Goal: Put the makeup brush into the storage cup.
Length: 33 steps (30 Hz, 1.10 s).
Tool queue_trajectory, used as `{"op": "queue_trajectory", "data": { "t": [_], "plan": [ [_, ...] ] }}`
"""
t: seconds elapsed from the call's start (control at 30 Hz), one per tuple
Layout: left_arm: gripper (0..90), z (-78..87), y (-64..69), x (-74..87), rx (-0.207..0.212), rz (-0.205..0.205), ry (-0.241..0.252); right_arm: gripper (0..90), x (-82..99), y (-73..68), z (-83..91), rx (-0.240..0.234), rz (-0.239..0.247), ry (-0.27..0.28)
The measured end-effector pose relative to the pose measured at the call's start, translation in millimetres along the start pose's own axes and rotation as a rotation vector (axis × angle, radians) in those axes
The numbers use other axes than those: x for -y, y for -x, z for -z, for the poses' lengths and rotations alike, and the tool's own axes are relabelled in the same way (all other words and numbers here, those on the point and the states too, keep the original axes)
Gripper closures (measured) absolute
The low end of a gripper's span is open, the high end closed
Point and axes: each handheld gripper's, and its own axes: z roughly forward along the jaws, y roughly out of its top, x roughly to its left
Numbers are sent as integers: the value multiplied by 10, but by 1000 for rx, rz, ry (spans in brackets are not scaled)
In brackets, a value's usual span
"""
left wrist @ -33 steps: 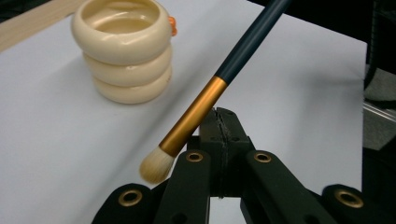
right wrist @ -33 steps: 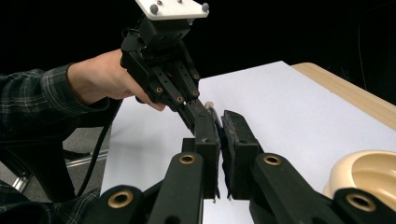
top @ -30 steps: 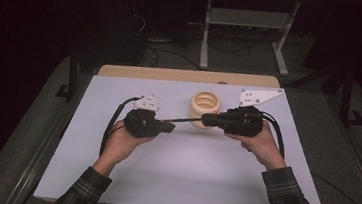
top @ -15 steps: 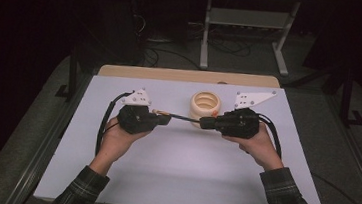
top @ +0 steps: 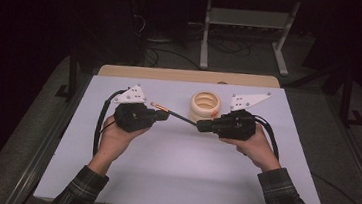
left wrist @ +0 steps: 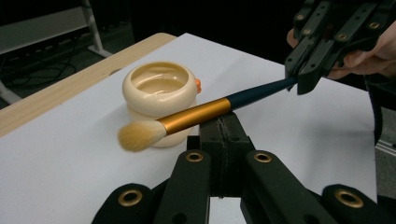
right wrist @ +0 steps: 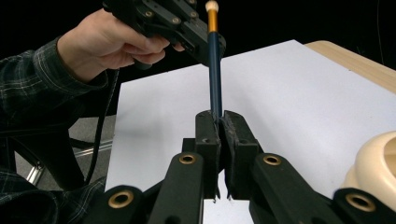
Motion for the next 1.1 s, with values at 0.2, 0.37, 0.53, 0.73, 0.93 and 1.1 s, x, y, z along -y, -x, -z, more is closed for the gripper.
{"op": "queue_trajectory", "data": {
  "t": [0.2, 0.37, 0.53, 0.73, 0.93, 1.1],
  "plan": [
    [835, 23, -18, 5, 34, 27, 46, 850, 6, 10, 11, 1, -5, 11],
    [715, 23, -52, 19, 98, 66, 82, 850, 3, 18, 48, 4, -8, 31],
    [671, 10, -62, 36, 135, 84, 125, 850, 0, 19, 65, -3, -13, 43],
    [664, 30, -60, 29, 147, 87, 152, 850, 1, 12, 44, -12, -7, 44],
    [662, 50, -68, 22, 167, 103, 186, 850, 13, 1, -2, -22, -6, 39],
    [646, 69, -76, 17, 171, 110, 211, 850, 18, -7, -30, -33, -4, 40]
  ]
}}
